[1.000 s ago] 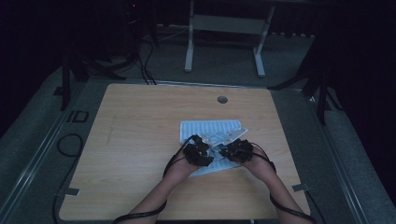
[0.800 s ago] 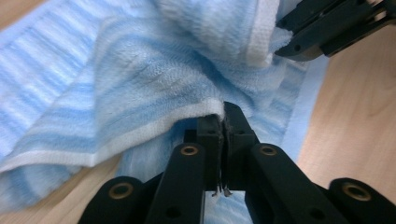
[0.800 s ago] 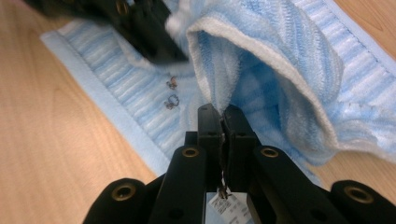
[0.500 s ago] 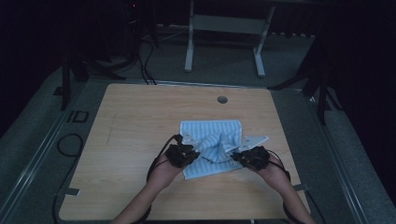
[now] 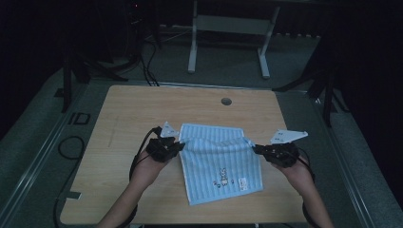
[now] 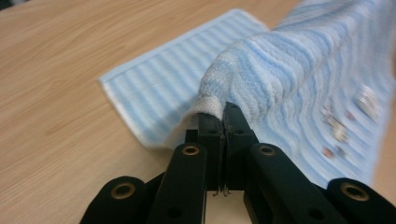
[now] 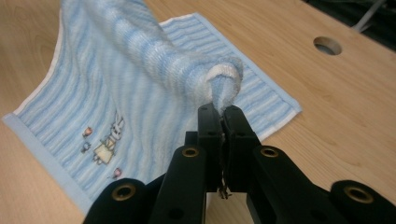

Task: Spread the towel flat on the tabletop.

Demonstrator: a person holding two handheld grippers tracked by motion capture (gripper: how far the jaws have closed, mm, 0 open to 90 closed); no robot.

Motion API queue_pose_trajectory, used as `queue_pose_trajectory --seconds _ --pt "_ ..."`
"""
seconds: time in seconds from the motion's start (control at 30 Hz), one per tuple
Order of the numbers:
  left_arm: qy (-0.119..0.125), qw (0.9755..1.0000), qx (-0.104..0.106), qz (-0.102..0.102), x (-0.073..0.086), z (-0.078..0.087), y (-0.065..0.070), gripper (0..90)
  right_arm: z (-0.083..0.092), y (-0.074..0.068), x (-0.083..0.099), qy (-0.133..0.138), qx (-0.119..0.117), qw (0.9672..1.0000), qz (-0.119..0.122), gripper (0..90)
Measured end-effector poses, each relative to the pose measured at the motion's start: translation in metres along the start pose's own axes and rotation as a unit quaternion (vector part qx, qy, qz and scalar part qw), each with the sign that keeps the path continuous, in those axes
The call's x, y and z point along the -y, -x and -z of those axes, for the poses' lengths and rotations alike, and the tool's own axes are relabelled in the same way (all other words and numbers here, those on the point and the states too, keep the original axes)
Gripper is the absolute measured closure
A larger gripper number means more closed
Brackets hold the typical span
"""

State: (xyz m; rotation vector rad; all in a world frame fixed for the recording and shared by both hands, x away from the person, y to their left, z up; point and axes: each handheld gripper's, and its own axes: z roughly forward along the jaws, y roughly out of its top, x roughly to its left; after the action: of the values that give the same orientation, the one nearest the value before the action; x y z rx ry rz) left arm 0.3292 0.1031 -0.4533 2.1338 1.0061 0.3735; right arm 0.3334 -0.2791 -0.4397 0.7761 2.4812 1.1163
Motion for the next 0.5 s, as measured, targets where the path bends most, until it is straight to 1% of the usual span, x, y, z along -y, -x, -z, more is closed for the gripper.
queue_pose_trajectory --seconds 0.03,0.07,0.1,0.13,0.17,0.2,0.23,0.27,0.3,0.33,0.4,0.43,0.47,0.5 --pt "0.0 1.0 0.0 0.0 0.0 0.0 0.0 87.7 -0.006 0.002 -0.001 -0.004 0.002 1.0 -0.002 87.2" --pt "-0.018 0.9998 -0.004 0.009 0.0 -0.016 -0.009 87.6 -0.012 0.004 -0.002 -0.008 0.003 0.9999 -0.007 87.1" --pt "-0.018 0.9998 -0.004 0.009 0.0 -0.016 -0.009 87.7 -0.02 0.006 -0.002 -0.016 0.001 0.9998 -0.01 87.2" --pt "-0.038 0.9991 -0.009 0.017 0.0 -0.031 -0.017 87.6 -0.027 0.008 -0.001 -0.021 0.003 0.9997 -0.015 87.1" --pt "-0.044 0.9987 -0.012 0.021 0.001 -0.037 -0.021 87.6 -0.034 0.011 0.0 -0.023 0.002 0.9995 -0.022 87.2" --pt "-0.048 0.9984 -0.023 0.02 0.001 -0.043 -0.024 87.6 -0.041 0.014 0.001 -0.032 0.0 0.9991 -0.029 87.2" --pt "-0.048 0.9984 -0.023 0.02 0.001 -0.043 -0.024 87.6 -0.041 0.014 0.001 -0.032 0.0 0.9991 -0.029 87.2" --pt "-0.057 0.9978 -0.023 0.027 0.002 -0.053 -0.03 87.6 -0.055 0.02 0.005 -0.045 0.008 0.9979 -0.045 87.1" --pt "-0.058 0.9976 -0.025 0.027 0.002 -0.057 -0.031 87.5 -0.061 0.023 0.007 -0.052 0.009 0.9972 -0.053 87.1" --pt "-0.066 0.9971 -0.024 0.029 0.002 -0.061 -0.033 87.5 -0.067 0.025 0.009 -0.061 0.017 0.9964 -0.056 87.1" --pt "-0.071 0.9966 -0.029 0.033 0.004 -0.07 -0.037 87.5 -0.078 0.03 0.014 -0.079 0.024 0.9944 -0.066 87.1" --pt "-0.071 0.9966 -0.029 0.033 0.004 -0.07 -0.037 87.5 -0.078 0.03 0.014 -0.079 0.024 0.9944 -0.066 87.1" --pt "-0.084 0.9954 -0.023 0.042 0.007 -0.079 -0.04 87.5 -0.087 0.033 0.018 -0.09 0.03 0.9926 -0.075 87.1" --pt "-0.087 0.995 -0.023 0.044 0.008 -0.083 -0.042 87.5 -0.09 0.034 0.02 -0.094 0.031 0.9922 -0.076 87.1"
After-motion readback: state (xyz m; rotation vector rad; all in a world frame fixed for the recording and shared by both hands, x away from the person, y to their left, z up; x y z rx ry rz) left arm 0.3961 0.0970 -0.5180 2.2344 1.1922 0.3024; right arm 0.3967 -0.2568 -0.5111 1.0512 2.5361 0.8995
